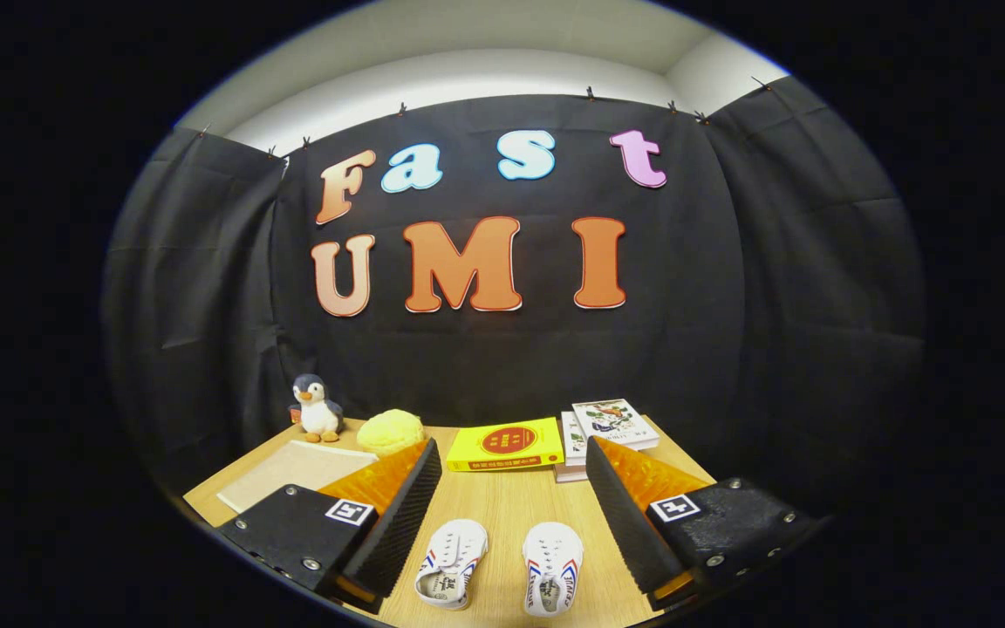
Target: Open the storage box then place both shoes into the box .Put the left shoe in first, then the right shoe, with the right side of both shoes facing outward in a uniform manner.
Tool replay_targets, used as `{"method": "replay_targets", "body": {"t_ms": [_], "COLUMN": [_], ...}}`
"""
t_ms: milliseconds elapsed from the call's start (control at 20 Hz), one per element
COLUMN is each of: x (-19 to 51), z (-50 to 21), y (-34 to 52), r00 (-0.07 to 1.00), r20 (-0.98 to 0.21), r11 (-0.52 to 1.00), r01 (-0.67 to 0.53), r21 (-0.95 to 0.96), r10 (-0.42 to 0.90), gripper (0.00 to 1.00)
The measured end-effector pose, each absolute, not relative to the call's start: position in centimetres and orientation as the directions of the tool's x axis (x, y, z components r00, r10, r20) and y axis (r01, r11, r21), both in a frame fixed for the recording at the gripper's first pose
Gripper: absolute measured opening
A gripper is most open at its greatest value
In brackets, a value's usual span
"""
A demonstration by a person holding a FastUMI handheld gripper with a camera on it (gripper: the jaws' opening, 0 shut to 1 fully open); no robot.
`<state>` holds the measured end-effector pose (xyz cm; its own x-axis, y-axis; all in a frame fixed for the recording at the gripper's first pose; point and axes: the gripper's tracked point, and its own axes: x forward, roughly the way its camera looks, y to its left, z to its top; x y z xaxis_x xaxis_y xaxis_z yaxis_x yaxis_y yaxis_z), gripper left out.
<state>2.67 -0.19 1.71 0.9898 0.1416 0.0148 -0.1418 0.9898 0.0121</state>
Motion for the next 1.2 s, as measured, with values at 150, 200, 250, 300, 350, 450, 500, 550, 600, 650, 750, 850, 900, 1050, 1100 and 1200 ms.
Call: {"method": "replay_targets", "body": {"t_ms": [150, 200, 250, 300, 350, 450, 500, 550, 600, 650, 750, 850, 900, 1050, 1100, 1200], "x": [2.7, 2.7, 2.7, 2.7, 2.9, 3.2, 3.5, 3.7, 3.9, 4.2, 4.9, 5.2, 5.2, 5.8, 5.9, 6.3], "z": [1.4, 1.2, 1.0, 0.7, 0.5, 0.0, -0.2, -0.2, -0.3, -0.2, -0.4, -0.9, -1.5, -3.6, -4.3, -6.0], "y": [-1.7, -2.1, -2.5, -3.1, -3.4, -3.9, -4.1, -4.2, -4.2, -4.2, -3.9, -2.6, -1.3, 1.3, 2.5, 4.4], "r00": [0.99, 0.99, 0.99, 0.989, 0.989, 0.988, 0.987, 0.987, 0.986, 0.986, 0.983, 0.971, 0.958, 0.916, 0.897, 0.853], "r20": [0.005, 0.002, 0.0, -0.007, -0.016, -0.031, -0.034, -0.035, -0.035, -0.034, -0.037, -0.05, -0.062, -0.113, -0.128, -0.165], "r11": [0.99, 0.99, 0.989, 0.989, 0.989, 0.988, 0.988, 0.987, 0.987, 0.986, 0.983, 0.971, 0.957, 0.916, 0.895, 0.85], "r01": [-0.14, -0.141, -0.144, -0.145, -0.147, -0.153, -0.155, -0.158, -0.162, -0.165, -0.181, -0.233, -0.275, -0.362, -0.393, -0.434], "r21": [0.015, 0.013, 0.01, 0.007, 0.006, 0.007, 0.009, 0.011, 0.01, 0.008, 0.013, 0.053, 0.089, 0.175, 0.209, 0.299], "r10": [0.14, 0.141, 0.144, 0.145, 0.147, 0.153, 0.155, 0.158, 0.162, 0.165, 0.181, 0.235, 0.281, 0.384, 0.424, 0.494], "gripper": [0.99, 0.99, 0.99, 0.99, 0.99, 0.99, 0.99, 0.99, 0.99, 0.99, 0.99, 0.99, 0.99, 0.99, 0.99, 0.98]}}
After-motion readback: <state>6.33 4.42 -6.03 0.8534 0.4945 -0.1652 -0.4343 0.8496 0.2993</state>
